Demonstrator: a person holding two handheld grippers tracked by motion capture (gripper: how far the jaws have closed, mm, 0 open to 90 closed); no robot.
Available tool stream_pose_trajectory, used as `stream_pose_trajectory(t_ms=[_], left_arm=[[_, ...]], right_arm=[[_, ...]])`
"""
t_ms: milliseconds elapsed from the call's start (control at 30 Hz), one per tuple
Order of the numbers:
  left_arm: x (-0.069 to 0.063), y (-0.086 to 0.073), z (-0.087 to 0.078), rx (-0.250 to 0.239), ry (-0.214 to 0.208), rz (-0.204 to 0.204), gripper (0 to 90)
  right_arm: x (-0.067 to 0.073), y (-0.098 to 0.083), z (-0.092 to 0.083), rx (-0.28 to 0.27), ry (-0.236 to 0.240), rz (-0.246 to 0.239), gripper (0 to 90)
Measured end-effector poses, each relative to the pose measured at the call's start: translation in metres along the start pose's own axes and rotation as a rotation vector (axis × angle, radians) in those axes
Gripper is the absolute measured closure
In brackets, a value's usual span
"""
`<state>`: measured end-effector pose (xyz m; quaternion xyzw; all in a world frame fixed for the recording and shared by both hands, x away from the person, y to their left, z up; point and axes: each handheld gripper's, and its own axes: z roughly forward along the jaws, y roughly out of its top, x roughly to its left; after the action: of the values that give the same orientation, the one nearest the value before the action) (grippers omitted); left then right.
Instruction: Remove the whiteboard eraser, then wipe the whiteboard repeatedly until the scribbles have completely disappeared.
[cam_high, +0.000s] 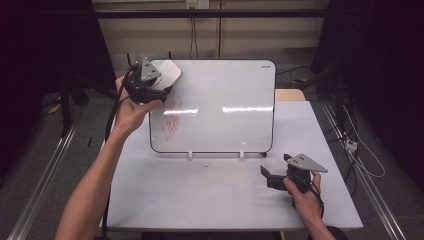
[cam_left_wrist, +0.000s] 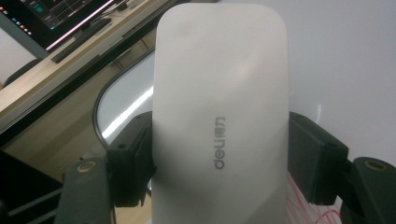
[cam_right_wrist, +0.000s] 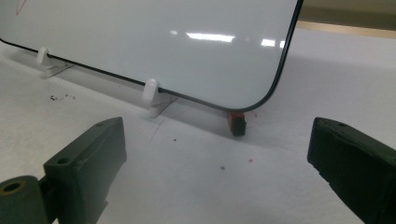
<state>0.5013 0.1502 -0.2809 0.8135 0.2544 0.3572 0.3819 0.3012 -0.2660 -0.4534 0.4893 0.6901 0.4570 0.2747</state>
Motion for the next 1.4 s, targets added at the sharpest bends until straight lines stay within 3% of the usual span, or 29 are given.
stream_pose_trajectory(t_ms=[267,433,500,667,833,867,1167,1400], left_arm=[[0.002,-0.011,-0.01,-0.016,0.019,-0.044,31.1],[-0.002,-0.01,-0.016,-0.025,0.028,-0.027,31.2],[-0.004,-0.011,-0.016,-0.047,0.031,-0.052,31.1],[-0.006,-0.014,-0.015,-0.048,0.024,-0.068,31.2],[-0.013,-0.019,-0.014,-0.041,0.023,-0.049,31.2],[-0.014,-0.02,-0.014,-0.044,0.021,-0.064,31.2],[-0.024,-0.033,-0.003,0.005,0.035,-0.058,31.2],[-0.029,-0.033,0.009,0.038,0.054,-0.01,31.2]], right_arm=[[0.0,-0.001,-0.002,-0.002,0.001,-0.007,4.4],[-0.001,-0.001,-0.003,-0.007,-0.002,-0.005,4.4],[-0.001,0.0,-0.002,-0.008,-0.003,-0.008,4.4],[-0.001,0.0,-0.002,-0.005,-0.012,-0.005,4.4],[0.0,0.0,-0.001,-0.004,-0.009,-0.006,4.4],[0.0,0.0,-0.001,-0.006,-0.007,-0.009,4.5],[-0.001,-0.001,-0.005,-0.007,-0.005,-0.009,4.4],[0.0,-0.001,-0.004,-0.007,-0.002,-0.016,4.4]])
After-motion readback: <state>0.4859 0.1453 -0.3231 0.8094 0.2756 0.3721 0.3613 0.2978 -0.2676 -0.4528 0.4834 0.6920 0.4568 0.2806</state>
